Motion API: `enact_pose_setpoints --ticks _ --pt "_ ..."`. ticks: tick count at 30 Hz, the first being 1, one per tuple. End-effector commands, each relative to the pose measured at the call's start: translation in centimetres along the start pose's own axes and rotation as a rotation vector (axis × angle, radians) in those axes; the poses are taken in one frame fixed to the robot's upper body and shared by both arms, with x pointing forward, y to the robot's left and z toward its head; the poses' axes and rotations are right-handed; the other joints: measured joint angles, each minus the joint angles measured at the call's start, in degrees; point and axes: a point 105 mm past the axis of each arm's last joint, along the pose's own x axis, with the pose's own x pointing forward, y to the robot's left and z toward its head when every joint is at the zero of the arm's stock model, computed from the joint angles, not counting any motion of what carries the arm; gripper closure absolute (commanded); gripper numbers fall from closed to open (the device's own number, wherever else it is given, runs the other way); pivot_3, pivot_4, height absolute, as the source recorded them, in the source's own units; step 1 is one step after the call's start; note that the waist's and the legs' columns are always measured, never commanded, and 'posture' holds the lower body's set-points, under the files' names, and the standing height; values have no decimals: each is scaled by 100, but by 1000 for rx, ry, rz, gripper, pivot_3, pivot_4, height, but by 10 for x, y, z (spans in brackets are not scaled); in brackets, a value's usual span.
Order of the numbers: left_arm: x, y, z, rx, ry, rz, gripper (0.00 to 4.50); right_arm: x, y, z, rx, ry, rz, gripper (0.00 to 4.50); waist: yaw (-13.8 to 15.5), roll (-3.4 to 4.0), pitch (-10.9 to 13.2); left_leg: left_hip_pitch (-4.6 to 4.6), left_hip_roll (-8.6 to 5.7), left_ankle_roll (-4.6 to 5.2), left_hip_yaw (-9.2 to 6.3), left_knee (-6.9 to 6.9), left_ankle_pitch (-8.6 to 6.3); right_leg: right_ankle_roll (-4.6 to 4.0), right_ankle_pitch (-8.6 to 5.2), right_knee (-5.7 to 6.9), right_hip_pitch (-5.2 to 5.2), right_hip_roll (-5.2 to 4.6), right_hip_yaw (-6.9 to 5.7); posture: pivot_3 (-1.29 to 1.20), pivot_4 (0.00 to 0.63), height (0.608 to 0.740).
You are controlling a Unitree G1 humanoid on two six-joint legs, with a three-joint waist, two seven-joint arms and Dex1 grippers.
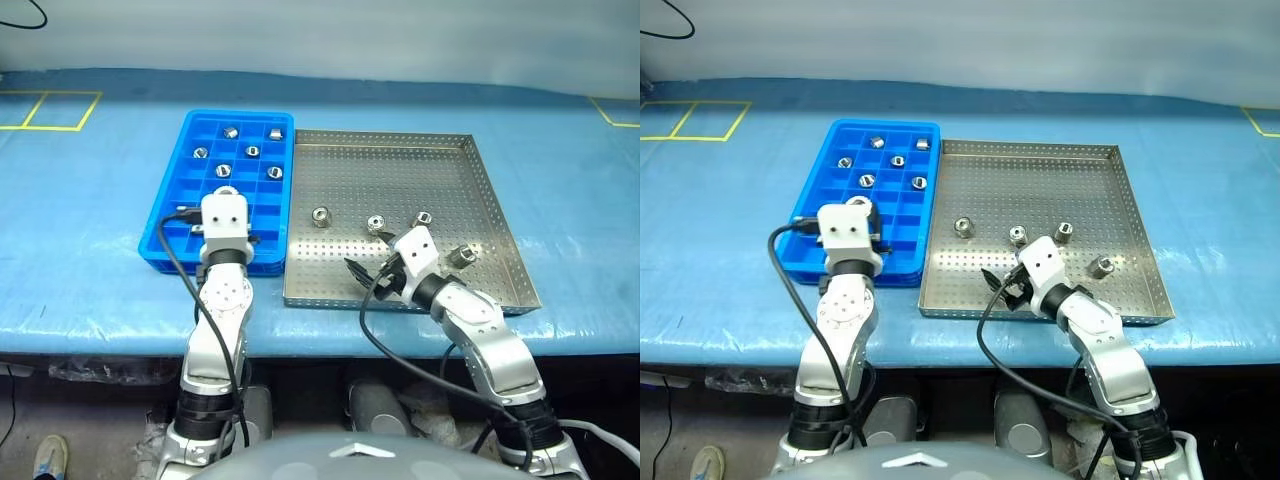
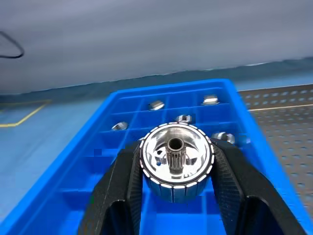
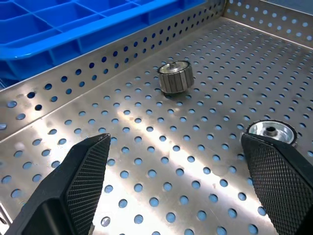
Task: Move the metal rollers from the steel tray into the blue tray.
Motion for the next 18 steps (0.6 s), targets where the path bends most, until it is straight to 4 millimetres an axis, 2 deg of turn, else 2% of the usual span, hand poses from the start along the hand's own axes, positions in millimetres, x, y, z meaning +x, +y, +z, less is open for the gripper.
enact_pose_setpoints --ticks 1,6,12,18 --pt "3 21 -4 -52 25 123 2790 3 1 9 -19 -30 24 0 45 0 0 0 0 0 0 1 0 0 0 0 1 0 0 48 150 740" --pt "10 29 -13 -50 58 98 2790 5 0 11 -25 -33 35 0 145 -3 1 -3 -2 -1 0 5 0 0 0 -3 1 -1 -1 56 150 740" --pt "12 35 -34 -80 150 118 2790 5 2 15 -53 -36 54 0 142 -5 2 -7 -1 -1 -2 2 -1 0 1 -4 -4 0 -4 51 150 740" --pt "9 34 -46 -95 202 130 2790 3 16 33 -52 -85 137 0 133 -5 2 -2 -1 -2 -1 3 -1 0 1 -3 1 0 -3 41 150 740"
